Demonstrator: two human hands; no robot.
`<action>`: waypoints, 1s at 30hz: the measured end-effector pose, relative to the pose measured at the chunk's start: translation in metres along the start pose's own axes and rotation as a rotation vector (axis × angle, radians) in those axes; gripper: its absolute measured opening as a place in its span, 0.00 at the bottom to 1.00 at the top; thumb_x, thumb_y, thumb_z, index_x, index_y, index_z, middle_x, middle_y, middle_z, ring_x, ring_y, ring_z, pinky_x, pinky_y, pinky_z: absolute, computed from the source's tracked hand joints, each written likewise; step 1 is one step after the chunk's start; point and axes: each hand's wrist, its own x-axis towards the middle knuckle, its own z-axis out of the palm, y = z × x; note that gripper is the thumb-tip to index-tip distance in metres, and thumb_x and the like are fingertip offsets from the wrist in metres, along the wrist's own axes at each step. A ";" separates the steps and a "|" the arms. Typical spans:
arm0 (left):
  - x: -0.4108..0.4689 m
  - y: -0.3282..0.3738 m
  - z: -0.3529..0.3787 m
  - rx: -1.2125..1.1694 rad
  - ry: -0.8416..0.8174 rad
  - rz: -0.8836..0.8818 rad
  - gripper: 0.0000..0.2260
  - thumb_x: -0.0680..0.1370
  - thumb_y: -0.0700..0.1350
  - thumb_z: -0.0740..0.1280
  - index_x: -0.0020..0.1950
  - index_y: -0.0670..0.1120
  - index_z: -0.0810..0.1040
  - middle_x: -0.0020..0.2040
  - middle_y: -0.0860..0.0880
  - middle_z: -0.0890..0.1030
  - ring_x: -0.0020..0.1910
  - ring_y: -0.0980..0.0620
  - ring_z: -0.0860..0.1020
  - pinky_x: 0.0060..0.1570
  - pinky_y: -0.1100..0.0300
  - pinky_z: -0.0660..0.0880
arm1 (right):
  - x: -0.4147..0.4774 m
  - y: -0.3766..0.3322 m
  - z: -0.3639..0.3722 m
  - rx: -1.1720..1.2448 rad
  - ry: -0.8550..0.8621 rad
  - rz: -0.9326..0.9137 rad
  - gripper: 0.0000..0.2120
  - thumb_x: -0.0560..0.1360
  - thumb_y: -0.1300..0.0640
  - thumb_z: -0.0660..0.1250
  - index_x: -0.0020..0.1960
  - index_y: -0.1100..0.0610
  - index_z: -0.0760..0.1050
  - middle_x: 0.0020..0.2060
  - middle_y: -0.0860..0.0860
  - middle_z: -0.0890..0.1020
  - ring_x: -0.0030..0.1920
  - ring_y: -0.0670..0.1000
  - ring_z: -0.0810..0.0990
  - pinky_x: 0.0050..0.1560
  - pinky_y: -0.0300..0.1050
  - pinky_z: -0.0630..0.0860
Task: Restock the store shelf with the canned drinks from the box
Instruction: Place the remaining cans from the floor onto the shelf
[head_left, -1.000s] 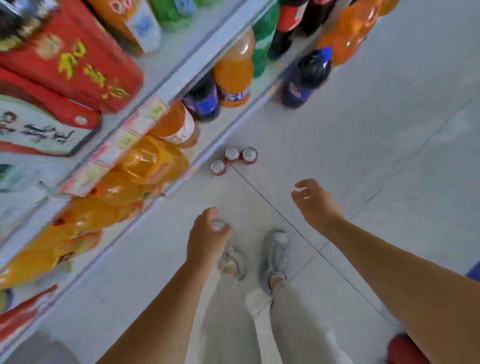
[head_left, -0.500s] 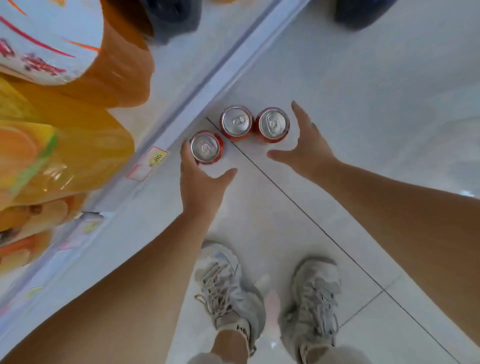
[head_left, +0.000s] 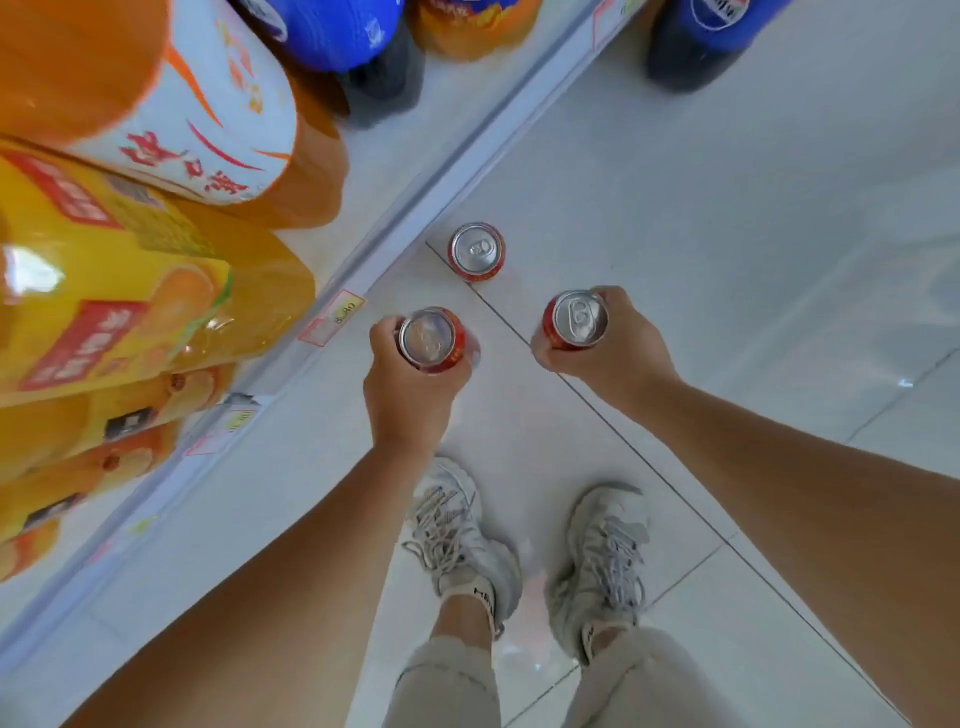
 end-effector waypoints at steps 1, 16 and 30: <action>-0.018 0.010 -0.015 -0.009 -0.007 -0.007 0.30 0.64 0.54 0.80 0.59 0.50 0.70 0.49 0.55 0.80 0.46 0.54 0.78 0.42 0.66 0.70 | -0.022 -0.007 -0.013 0.011 -0.004 0.010 0.30 0.63 0.41 0.76 0.60 0.45 0.68 0.47 0.43 0.80 0.46 0.47 0.80 0.45 0.44 0.79; -0.288 0.278 -0.362 -0.309 0.149 0.266 0.28 0.57 0.59 0.75 0.56 0.63 0.72 0.49 0.64 0.81 0.51 0.64 0.79 0.53 0.59 0.77 | -0.394 -0.250 -0.248 0.235 -0.018 -0.376 0.29 0.57 0.39 0.79 0.54 0.43 0.74 0.43 0.41 0.84 0.45 0.41 0.83 0.49 0.43 0.79; -0.518 0.264 -0.633 -0.539 0.612 0.428 0.25 0.64 0.51 0.80 0.53 0.66 0.70 0.53 0.63 0.77 0.50 0.73 0.74 0.49 0.71 0.71 | -0.701 -0.414 -0.252 0.241 -0.187 -1.021 0.26 0.62 0.53 0.81 0.53 0.40 0.71 0.43 0.34 0.80 0.46 0.32 0.78 0.43 0.26 0.71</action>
